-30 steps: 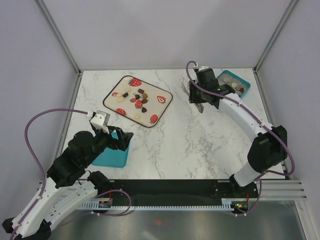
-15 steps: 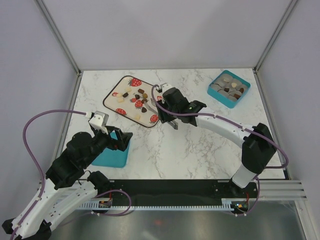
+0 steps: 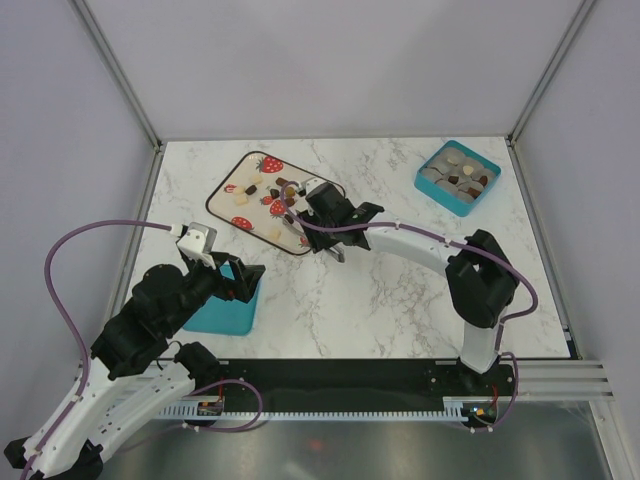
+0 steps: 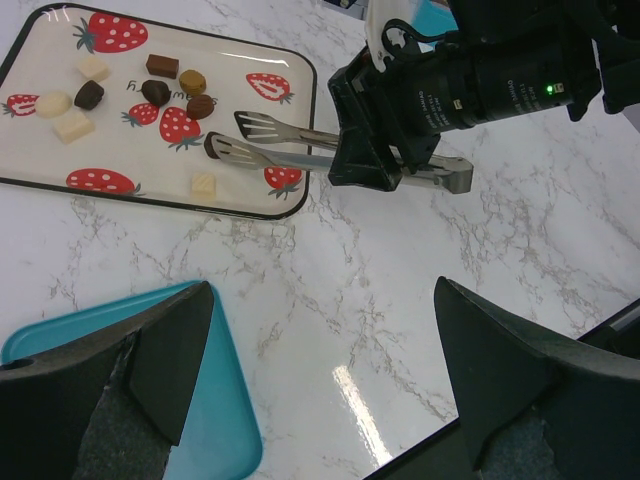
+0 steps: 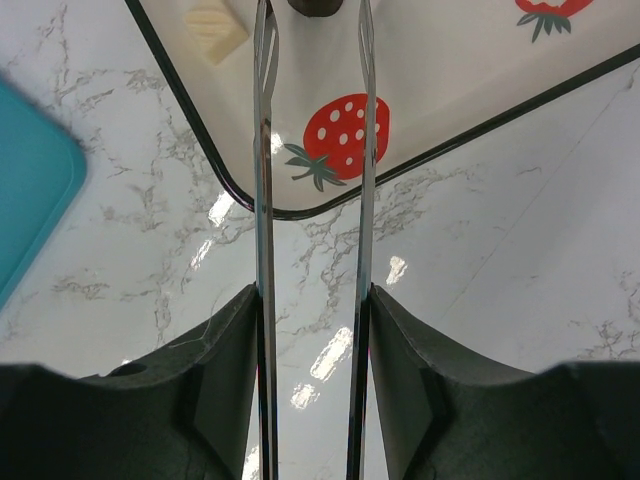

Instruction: Pack the chocolate

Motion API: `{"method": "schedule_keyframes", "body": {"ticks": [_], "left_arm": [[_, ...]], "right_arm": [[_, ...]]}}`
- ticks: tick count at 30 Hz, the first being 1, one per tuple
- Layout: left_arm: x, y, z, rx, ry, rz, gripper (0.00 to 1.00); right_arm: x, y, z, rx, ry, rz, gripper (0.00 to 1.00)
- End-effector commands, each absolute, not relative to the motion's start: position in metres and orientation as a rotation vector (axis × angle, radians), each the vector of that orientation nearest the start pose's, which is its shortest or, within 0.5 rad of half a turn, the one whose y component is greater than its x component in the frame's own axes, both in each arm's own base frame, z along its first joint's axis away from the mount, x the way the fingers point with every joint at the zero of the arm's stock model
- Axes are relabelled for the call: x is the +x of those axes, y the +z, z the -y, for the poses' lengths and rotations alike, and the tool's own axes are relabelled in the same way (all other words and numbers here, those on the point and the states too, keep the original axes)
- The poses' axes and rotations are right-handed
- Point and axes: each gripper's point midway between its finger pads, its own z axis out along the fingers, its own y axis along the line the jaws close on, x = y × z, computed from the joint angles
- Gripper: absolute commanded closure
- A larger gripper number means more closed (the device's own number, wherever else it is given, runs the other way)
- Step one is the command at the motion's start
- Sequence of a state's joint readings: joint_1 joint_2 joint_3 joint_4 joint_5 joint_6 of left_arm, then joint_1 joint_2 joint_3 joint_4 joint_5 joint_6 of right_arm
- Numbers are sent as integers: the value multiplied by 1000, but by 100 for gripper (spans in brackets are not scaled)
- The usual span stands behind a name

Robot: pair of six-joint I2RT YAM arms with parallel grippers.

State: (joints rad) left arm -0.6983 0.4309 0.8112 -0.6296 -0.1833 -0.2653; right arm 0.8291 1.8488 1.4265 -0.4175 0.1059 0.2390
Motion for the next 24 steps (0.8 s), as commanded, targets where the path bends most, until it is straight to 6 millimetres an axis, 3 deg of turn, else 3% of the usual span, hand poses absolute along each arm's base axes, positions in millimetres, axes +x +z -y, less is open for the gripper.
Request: {"method": "schedule_keyframes", "body": {"ticks": [1, 8, 24], "left_arm": [[184, 275, 120, 284, -480, -1787, 0], [183, 275, 121, 287, -481, -1787, 0], [183, 275, 120, 286, -484, -1786, 0]], "right_arm": [[341, 123, -366, -667, 404, -2280, 47], [345, 110, -372, -683, 379, -2294, 47], [352, 110, -371, -679, 345, -2291, 55]]}}
